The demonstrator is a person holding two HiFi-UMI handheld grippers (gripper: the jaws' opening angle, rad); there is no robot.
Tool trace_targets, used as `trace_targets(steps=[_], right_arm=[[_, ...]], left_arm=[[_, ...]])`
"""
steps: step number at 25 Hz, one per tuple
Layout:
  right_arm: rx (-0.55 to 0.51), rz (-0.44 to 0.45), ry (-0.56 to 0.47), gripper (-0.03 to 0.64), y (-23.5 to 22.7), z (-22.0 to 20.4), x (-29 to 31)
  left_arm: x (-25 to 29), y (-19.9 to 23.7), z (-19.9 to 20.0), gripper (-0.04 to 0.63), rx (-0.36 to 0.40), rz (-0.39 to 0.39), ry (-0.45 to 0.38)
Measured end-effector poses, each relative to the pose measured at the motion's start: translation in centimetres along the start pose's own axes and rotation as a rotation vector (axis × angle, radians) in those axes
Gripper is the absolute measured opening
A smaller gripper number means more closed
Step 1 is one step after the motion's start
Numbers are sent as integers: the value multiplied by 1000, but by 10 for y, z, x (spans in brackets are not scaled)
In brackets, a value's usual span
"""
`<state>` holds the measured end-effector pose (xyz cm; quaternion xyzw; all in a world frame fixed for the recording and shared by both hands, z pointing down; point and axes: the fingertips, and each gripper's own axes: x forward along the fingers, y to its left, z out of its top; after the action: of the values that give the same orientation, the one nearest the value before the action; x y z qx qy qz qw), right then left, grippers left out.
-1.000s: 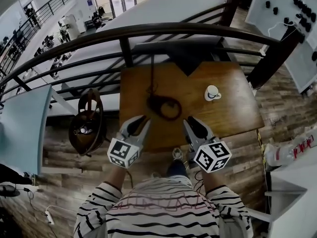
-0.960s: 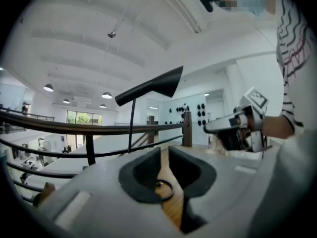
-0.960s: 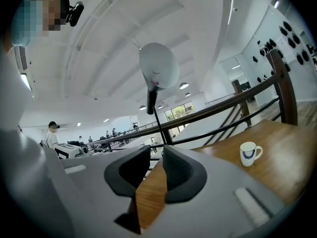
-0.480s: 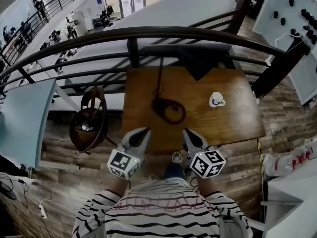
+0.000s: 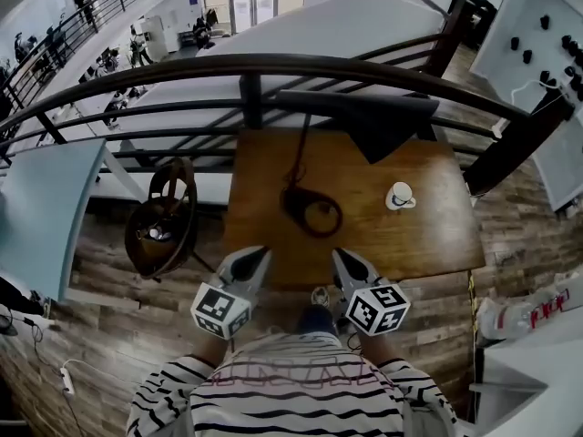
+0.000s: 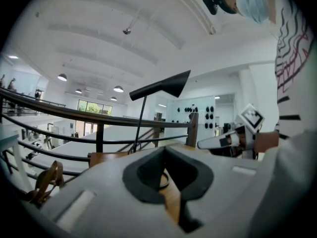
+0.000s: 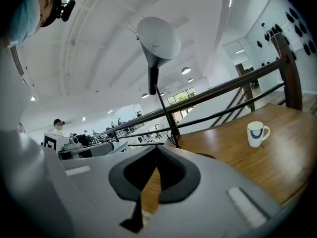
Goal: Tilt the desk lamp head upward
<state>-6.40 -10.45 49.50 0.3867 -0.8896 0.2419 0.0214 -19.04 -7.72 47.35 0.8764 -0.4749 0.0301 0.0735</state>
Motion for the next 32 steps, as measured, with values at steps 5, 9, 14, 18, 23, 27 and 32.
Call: trace_targets(steps=[5, 9, 14, 18, 23, 27, 32], right_arm=[[-17, 13, 12, 0, 5, 3, 6], [-55, 24, 9, 0, 14, 11, 8], [-70, 24, -3, 0, 17, 17, 6], [-69, 22, -3, 0, 18, 13, 5], [-72, 31, -6, 0, 28, 10, 4], [-71, 35, -7, 0, 32, 9, 5], [-70, 38, -12, 0, 29, 9, 7]], left_arm=[[0, 4, 5, 3, 15, 6, 4], [0, 6, 11, 3, 41, 0, 7], [0, 6, 19, 3, 46, 7, -15], [-1, 2, 19, 3, 45, 4, -18], [-9, -1, 17, 3, 36, -1, -20], [-12, -2, 15, 3, 32, -2, -18], [-9, -3, 11, 3, 32, -3, -17]])
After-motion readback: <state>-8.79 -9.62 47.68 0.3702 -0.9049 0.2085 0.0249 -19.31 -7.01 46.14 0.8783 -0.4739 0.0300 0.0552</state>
